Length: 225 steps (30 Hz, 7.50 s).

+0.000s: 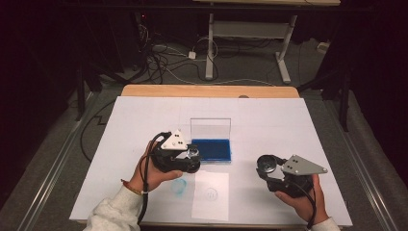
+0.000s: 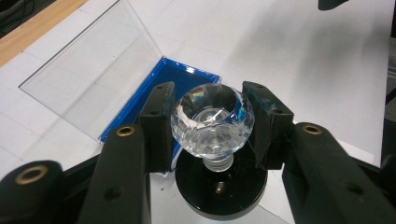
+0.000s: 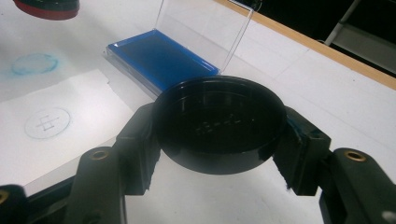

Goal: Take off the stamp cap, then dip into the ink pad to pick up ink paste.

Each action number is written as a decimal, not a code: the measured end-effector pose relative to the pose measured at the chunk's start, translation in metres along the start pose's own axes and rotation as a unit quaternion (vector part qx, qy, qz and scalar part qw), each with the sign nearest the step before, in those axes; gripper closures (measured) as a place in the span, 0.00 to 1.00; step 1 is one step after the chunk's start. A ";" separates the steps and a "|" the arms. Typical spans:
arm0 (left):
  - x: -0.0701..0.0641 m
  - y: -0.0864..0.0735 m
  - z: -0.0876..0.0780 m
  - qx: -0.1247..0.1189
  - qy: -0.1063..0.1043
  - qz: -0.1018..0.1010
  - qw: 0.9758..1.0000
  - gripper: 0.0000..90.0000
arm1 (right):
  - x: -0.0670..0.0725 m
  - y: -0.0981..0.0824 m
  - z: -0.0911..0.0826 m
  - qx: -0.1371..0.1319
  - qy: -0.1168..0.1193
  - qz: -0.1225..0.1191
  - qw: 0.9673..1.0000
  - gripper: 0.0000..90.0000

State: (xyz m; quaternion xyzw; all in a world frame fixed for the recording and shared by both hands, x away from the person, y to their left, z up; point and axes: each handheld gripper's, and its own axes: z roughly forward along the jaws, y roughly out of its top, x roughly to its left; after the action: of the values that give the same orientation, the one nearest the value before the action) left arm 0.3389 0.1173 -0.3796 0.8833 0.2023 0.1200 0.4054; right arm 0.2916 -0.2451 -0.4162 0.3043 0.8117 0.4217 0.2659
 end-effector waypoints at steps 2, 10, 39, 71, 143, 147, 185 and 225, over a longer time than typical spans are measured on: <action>0.000 0.000 0.000 0.000 -0.001 0.001 1.000 0.61 | 0.001 0.000 0.001 0.002 0.003 -0.003 1.000 0.43; -0.002 0.004 0.005 0.004 -0.006 0.006 1.000 0.61 | 0.001 -0.002 0.004 0.009 0.015 -0.010 1.000 0.43; 0.034 0.055 0.046 0.011 0.005 0.041 0.999 0.61 | 0.003 -0.001 0.007 0.006 0.022 -0.008 1.000 0.43; 0.054 0.008 0.096 0.030 0.027 -0.019 0.999 0.61 | 0.011 -0.003 0.016 0.038 0.032 -0.032 0.998 0.43; 0.055 0.057 0.042 0.047 0.059 -0.001 0.997 0.61 | 0.008 -0.002 0.011 0.026 0.010 -0.021 0.999 0.43; 0.053 0.053 0.048 0.048 0.049 -0.005 0.998 0.61 | 0.009 -0.002 0.012 0.029 0.011 -0.024 0.999 0.43; 0.043 0.010 0.091 0.079 0.043 -0.017 0.996 0.61 | 0.010 -0.004 0.016 0.041 0.013 -0.028 0.999 0.43; 0.046 0.022 0.075 0.079 0.043 -0.020 0.996 0.61 | 0.009 -0.004 0.011 0.034 0.013 -0.027 0.999 0.43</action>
State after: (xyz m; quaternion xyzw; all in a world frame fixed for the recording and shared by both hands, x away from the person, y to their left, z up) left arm 0.4134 0.0752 -0.4090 0.9024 0.2460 0.1329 0.3279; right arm 0.2921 -0.2351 -0.4271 0.2861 0.8369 0.3900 0.2563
